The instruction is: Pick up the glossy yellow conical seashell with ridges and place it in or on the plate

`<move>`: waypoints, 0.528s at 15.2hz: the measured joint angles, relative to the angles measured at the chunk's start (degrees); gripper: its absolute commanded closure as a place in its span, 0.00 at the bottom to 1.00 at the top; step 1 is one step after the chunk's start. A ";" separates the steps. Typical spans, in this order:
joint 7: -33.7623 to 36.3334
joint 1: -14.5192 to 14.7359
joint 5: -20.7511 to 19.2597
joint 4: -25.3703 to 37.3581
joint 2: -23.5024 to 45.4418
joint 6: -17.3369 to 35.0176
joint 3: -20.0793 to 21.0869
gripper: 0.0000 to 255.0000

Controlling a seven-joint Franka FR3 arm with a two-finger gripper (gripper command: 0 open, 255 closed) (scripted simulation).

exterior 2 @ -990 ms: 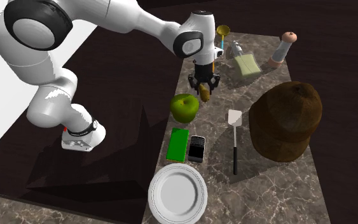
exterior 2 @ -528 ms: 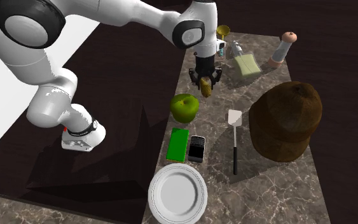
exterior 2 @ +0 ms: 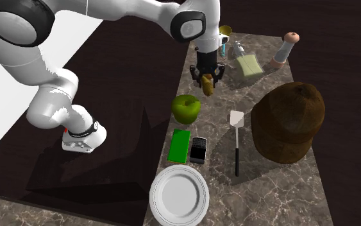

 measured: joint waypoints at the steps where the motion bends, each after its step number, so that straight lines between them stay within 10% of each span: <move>1: -1.26 -0.70 0.43 -1.35 -1.23 0.44 -0.48 1.00; 8: -10.63 -5.32 2.55 -9.45 -8.29 4.84 -4.74 1.00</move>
